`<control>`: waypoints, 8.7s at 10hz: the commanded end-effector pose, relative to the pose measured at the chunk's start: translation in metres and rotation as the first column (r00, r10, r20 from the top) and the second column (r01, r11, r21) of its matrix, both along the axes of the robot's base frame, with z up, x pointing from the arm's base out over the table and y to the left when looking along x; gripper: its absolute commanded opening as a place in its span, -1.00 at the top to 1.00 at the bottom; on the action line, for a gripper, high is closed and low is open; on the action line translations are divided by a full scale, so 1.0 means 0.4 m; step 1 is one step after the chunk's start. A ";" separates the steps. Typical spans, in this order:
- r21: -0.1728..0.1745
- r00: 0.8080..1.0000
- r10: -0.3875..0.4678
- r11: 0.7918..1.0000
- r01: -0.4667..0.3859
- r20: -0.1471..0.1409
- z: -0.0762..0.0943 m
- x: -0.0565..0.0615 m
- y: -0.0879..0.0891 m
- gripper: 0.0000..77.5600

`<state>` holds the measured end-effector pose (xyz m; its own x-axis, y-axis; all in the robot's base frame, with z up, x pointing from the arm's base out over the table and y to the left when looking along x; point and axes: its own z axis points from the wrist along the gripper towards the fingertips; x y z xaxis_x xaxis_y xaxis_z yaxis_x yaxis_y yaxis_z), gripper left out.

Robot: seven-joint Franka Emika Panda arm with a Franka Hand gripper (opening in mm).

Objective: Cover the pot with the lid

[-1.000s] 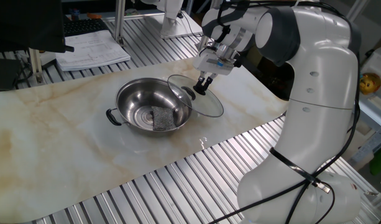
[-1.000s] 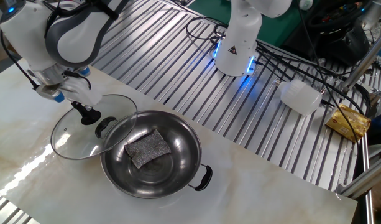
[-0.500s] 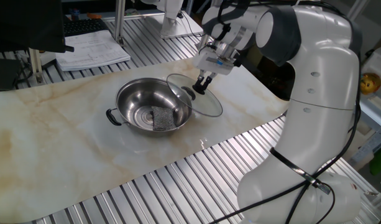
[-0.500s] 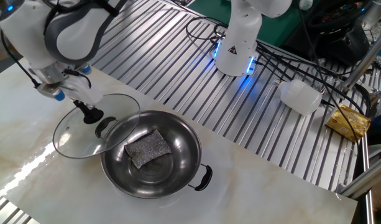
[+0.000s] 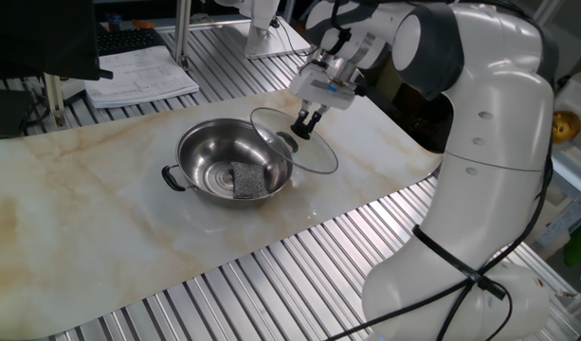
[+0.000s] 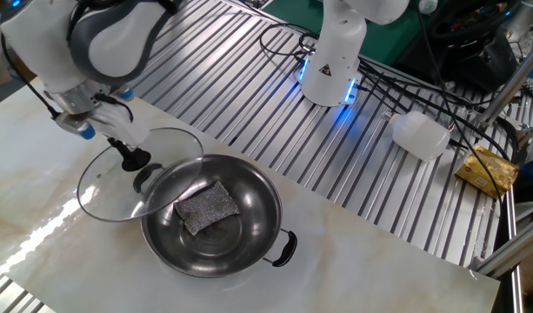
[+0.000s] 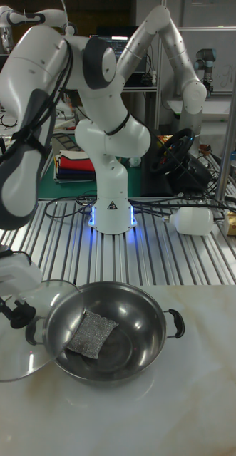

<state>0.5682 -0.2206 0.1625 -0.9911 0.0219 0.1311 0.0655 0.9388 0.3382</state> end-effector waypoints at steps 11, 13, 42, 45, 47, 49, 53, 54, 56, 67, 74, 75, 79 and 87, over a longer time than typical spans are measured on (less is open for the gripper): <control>-0.299 0.996 -0.087 0.951 0.078 -0.017 0.059 -0.024 0.256 0.97; -0.305 0.996 -0.090 0.949 0.082 -0.012 0.056 -0.025 0.265 0.97; -0.356 0.998 -0.062 0.933 0.049 -0.025 0.069 -0.067 0.599 0.97; -0.352 0.997 -0.069 0.934 0.059 -0.015 0.068 -0.058 0.596 0.97; -0.346 0.997 -0.073 0.936 0.062 -0.017 0.091 -0.038 0.574 0.97; -0.333 0.997 -0.077 0.941 0.066 -0.020 0.105 -0.021 0.555 0.97; -0.324 0.997 -0.078 0.943 0.076 0.005 0.084 -0.010 0.554 0.97; -0.327 0.997 -0.075 0.942 0.073 0.006 0.083 -0.009 0.553 0.97; -0.343 0.998 -0.069 0.937 0.067 0.007 0.083 -0.008 0.549 0.97; -0.339 0.999 -0.049 0.939 0.048 0.008 0.069 -0.018 0.515 0.97; -0.358 0.999 -0.040 0.933 0.037 -0.001 0.053 -0.019 0.508 0.97; -0.357 0.999 -0.042 0.933 0.037 -0.005 0.052 -0.019 0.505 0.97; -0.352 0.999 -0.042 0.935 0.037 -0.007 0.050 -0.020 0.507 0.97; -0.349 0.999 -0.041 0.936 0.037 -0.004 0.038 -0.018 0.511 0.97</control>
<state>0.5596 -0.0157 0.1749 -0.9864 0.1066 0.1249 0.1060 0.9943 -0.0113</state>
